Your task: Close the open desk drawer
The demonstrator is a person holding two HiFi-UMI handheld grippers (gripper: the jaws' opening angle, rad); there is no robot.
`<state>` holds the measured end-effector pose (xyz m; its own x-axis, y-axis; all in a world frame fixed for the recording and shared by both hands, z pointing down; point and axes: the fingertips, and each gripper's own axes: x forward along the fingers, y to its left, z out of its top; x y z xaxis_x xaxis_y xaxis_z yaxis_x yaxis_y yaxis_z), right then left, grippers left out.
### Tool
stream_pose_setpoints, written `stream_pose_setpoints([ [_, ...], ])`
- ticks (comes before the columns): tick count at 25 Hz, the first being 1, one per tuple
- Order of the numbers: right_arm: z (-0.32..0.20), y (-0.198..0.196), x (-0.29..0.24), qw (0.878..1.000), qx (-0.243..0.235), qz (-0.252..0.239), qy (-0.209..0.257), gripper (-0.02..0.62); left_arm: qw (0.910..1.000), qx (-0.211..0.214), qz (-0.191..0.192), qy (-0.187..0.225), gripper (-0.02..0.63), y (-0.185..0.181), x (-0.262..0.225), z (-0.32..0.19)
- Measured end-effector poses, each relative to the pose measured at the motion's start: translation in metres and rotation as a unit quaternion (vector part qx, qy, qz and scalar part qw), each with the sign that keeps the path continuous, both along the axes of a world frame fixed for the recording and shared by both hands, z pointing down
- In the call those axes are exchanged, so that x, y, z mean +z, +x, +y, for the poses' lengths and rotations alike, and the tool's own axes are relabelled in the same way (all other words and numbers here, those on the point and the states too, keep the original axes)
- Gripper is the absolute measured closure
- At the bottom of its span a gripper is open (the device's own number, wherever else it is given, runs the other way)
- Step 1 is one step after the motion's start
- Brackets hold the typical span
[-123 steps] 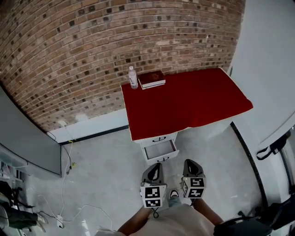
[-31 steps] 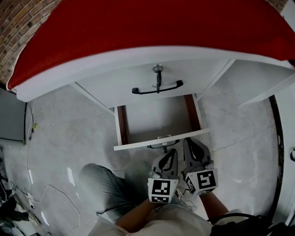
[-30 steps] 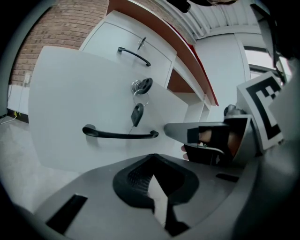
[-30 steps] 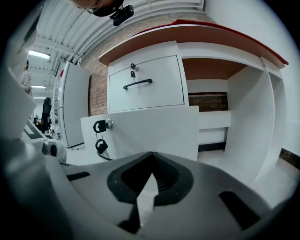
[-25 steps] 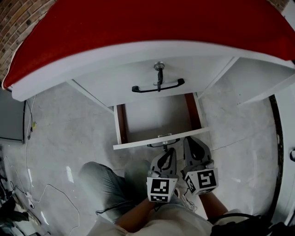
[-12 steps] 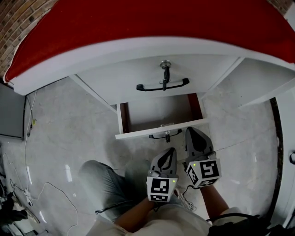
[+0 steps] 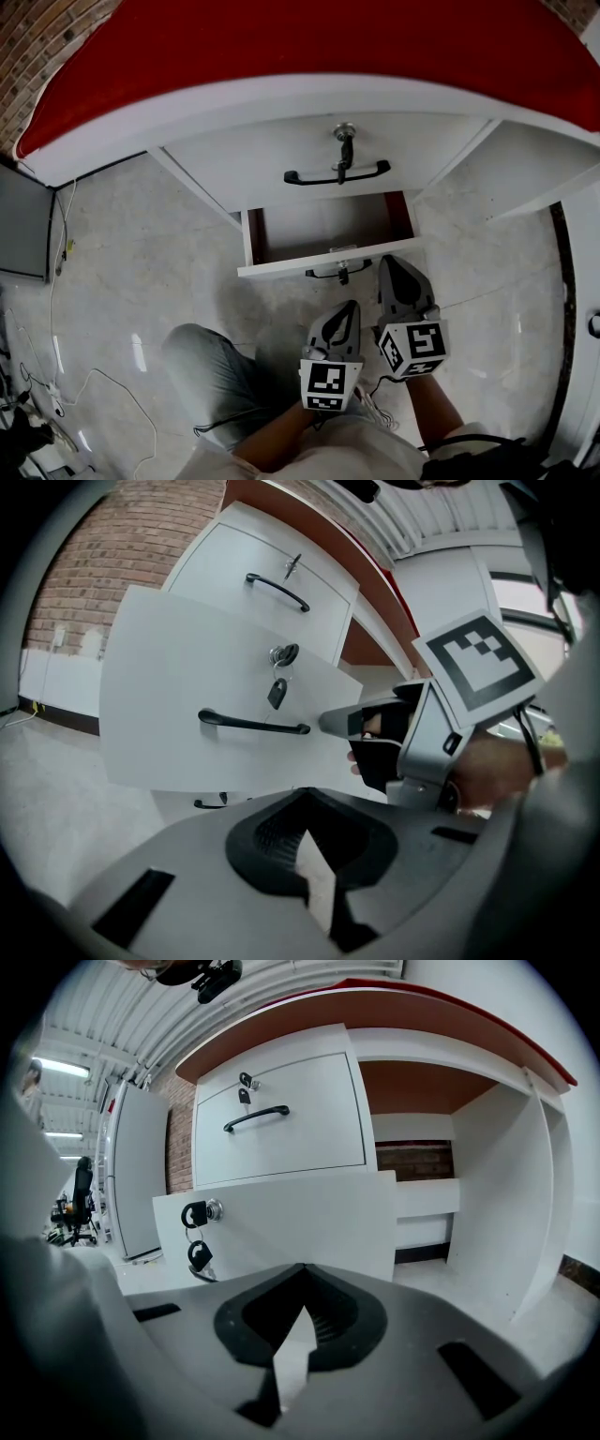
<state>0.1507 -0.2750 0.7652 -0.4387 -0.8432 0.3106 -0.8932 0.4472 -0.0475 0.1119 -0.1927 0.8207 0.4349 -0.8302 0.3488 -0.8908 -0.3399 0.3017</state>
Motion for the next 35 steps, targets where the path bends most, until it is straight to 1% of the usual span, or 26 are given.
stream_pose_setpoints([
  [5,-0.005,-0.001,0.000,1.000,0.004,-0.020,-0.010,0.597,1.0000,0.000,0.002,0.000,0.598,-0.001,0.000,0.002],
  [12,-0.012,-0.004,0.000,1.000,-0.004,-0.006,-0.004,0.597,1.0000,0.003,0.004,0.006,0.598,0.001,-0.001,-0.001],
  [18,-0.022,-0.006,0.000,1.000,-0.005,-0.001,-0.013,0.597,0.9999,0.008,0.006,0.005,0.598,0.003,-0.001,0.002],
  [23,-0.024,-0.007,0.000,1.000,0.004,0.003,-0.006,0.597,1.0000,0.002,0.005,0.007,0.598,-0.004,-0.001,0.000],
  [27,-0.033,-0.009,0.001,1.000,0.007,-0.008,-0.002,0.597,0.9999,-0.007,0.006,0.007,0.598,-0.011,0.001,-0.002],
  [31,-0.036,-0.010,0.000,1.000,0.010,0.000,-0.001,0.597,0.9999,-0.015,0.005,0.007,0.598,-0.018,0.000,-0.002],
  [35,-0.036,-0.010,0.000,1.000,0.009,-0.006,-0.001,0.597,0.9998,-0.016,0.009,0.009,0.598,-0.018,-0.002,-0.003],
])
